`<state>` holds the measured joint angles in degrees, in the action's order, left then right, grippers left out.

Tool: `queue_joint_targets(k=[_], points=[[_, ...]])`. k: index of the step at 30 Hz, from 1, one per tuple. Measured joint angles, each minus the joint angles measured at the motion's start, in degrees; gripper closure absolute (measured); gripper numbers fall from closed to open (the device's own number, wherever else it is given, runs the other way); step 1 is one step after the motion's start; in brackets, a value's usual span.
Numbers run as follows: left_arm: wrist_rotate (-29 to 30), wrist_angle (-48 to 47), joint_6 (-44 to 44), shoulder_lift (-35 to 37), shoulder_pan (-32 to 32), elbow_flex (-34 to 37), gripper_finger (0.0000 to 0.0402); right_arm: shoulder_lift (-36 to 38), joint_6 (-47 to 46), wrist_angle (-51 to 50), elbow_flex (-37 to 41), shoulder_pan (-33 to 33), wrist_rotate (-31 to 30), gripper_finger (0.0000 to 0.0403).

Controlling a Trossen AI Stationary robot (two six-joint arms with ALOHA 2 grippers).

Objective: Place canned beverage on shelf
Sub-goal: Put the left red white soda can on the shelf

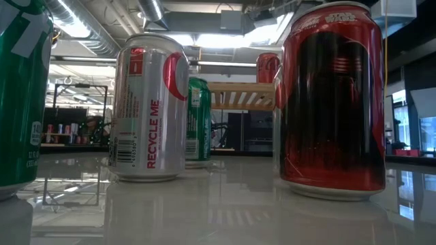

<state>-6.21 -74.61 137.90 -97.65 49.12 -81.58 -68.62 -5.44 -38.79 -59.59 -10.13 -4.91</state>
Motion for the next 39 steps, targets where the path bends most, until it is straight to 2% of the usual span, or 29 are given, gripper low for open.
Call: queue_joint_targets(k=[12,19,30,39], points=[[1.07,0.3,-0.45,3.96,-0.02,0.15,0.0097,-1.56,0.01,-0.07,0.0,0.0,-0.02,0.0033],[-1.87,-1.68,-1.68,4.31,0.44,0.15,0.0097,-1.56,-0.02,-0.08,0.0,0.0,0.0,0.0033],[1.16,-1.98,-1.56,4.13,1.87,0.15,0.0097,-1.56,-0.02,-0.09,0.0,0.0,0.0,0.0033],[1.27,3.08,-4.34,4.11,2.78,4.59,0.0097,-1.56,-0.02,-0.11,0.0,0.01,0.0,0.0033]])
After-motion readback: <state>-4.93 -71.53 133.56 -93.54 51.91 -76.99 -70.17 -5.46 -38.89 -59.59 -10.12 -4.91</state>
